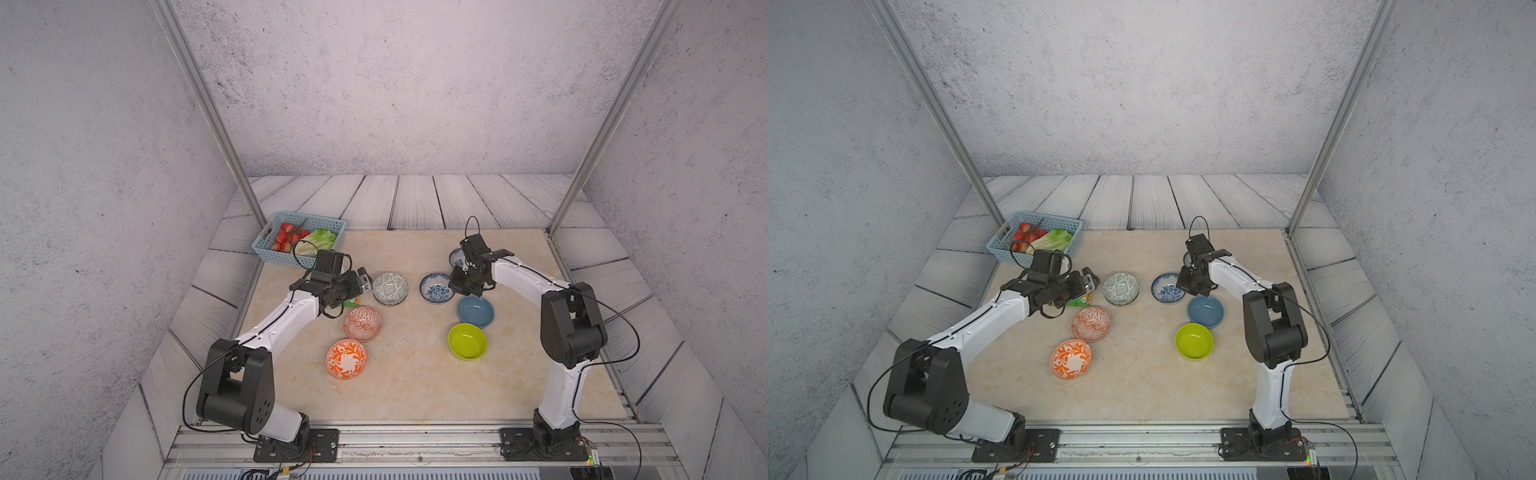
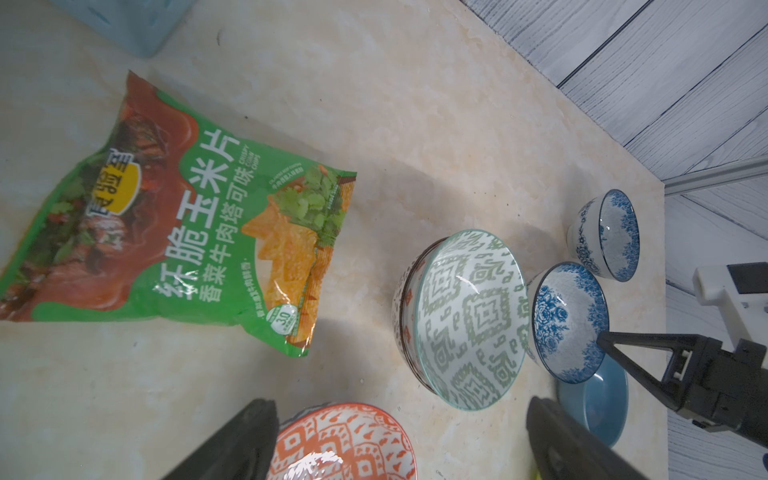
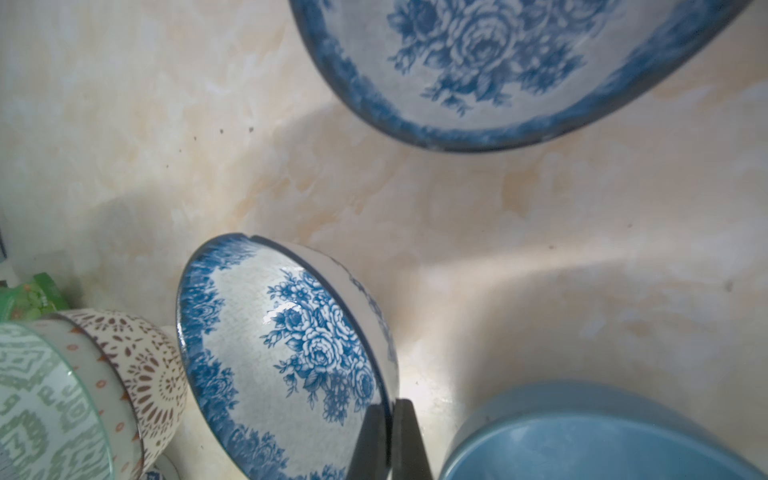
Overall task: Stack the bowls
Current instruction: Move the bowl to the center of the board.
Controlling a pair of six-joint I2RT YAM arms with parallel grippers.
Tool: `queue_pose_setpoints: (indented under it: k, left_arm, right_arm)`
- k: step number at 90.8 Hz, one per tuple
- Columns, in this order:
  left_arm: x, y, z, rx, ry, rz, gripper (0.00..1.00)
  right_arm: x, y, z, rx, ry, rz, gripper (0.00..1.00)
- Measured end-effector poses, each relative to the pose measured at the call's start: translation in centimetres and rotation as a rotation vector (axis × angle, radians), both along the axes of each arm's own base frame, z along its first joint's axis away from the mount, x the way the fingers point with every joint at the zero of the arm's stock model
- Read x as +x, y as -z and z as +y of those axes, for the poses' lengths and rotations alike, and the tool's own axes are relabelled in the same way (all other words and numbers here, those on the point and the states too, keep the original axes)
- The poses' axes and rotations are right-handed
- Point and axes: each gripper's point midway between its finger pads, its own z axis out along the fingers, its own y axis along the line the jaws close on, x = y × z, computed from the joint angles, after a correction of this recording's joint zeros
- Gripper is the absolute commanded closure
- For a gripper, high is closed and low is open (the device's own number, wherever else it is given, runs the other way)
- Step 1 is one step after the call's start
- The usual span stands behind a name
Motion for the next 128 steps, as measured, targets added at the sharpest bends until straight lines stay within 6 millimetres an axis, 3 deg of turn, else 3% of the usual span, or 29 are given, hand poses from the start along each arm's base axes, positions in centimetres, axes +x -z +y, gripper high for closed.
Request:
queue_pose_setpoints:
  k: [31, 128]
  left_arm:
    - [0.0, 0.0, 0.0, 0.001, 0.000, 0.000, 0.00]
    - [-0.3, 0.3, 0.1, 0.006, 0.000, 0.017, 0.00]
  right_arm:
    - [-1.8, 0.3, 1.9, 0.030, -0.053, 0.012, 1.00]
    - [-1.2, 0.4, 2.7, 0.052, -0.067, 0.013, 0.99]
